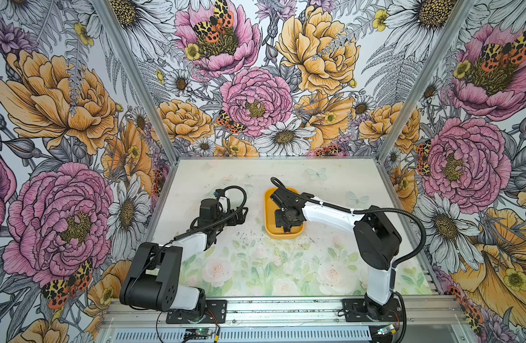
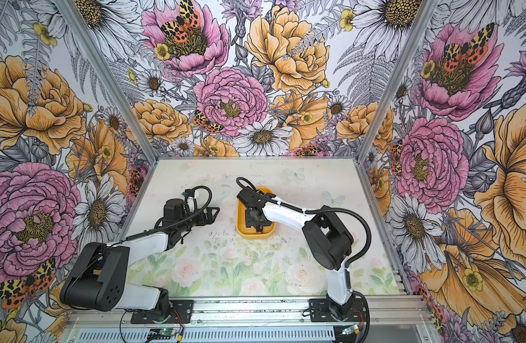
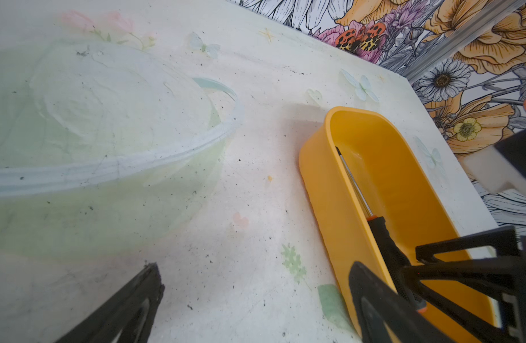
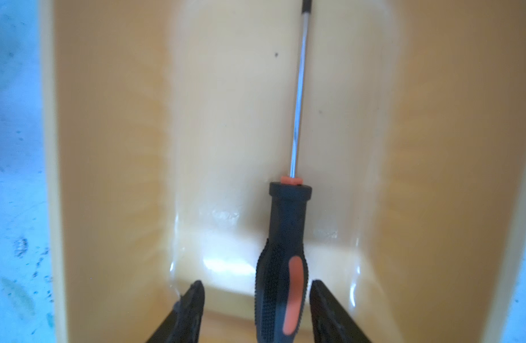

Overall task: Put the screwdriver in the bin
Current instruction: Place the screwdriver into the bin, then reset both arms

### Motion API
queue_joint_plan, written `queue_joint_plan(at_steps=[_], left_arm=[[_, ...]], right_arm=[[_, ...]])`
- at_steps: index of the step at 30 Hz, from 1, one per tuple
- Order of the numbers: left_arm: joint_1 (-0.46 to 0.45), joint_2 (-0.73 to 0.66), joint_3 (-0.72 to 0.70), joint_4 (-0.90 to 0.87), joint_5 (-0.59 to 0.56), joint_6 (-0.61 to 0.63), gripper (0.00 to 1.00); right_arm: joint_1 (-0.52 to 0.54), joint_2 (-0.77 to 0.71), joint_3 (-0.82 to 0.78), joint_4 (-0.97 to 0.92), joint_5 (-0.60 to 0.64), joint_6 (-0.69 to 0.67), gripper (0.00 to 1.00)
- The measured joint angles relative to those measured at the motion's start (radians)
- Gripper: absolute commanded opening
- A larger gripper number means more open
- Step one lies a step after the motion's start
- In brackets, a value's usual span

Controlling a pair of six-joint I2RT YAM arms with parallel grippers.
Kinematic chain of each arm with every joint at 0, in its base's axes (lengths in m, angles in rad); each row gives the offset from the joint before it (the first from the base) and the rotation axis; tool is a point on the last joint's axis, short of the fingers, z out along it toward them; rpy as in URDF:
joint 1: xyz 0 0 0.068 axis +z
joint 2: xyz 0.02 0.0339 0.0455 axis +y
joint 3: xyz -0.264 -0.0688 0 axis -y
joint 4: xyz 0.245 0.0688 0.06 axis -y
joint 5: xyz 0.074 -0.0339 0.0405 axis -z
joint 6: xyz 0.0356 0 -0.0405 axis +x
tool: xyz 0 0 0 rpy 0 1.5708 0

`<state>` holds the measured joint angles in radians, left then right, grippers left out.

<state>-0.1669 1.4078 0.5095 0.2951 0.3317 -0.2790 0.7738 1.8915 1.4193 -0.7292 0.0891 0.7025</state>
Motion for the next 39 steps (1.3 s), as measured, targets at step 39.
queue_joint_plan(at_steps=[39], left_arm=[[0.172, -0.106, -0.237, 0.482, -0.312, 0.283, 0.99]], right_arm=[[-0.667, -0.698, -0.977, 0.925, 0.15, -0.647, 0.57]])
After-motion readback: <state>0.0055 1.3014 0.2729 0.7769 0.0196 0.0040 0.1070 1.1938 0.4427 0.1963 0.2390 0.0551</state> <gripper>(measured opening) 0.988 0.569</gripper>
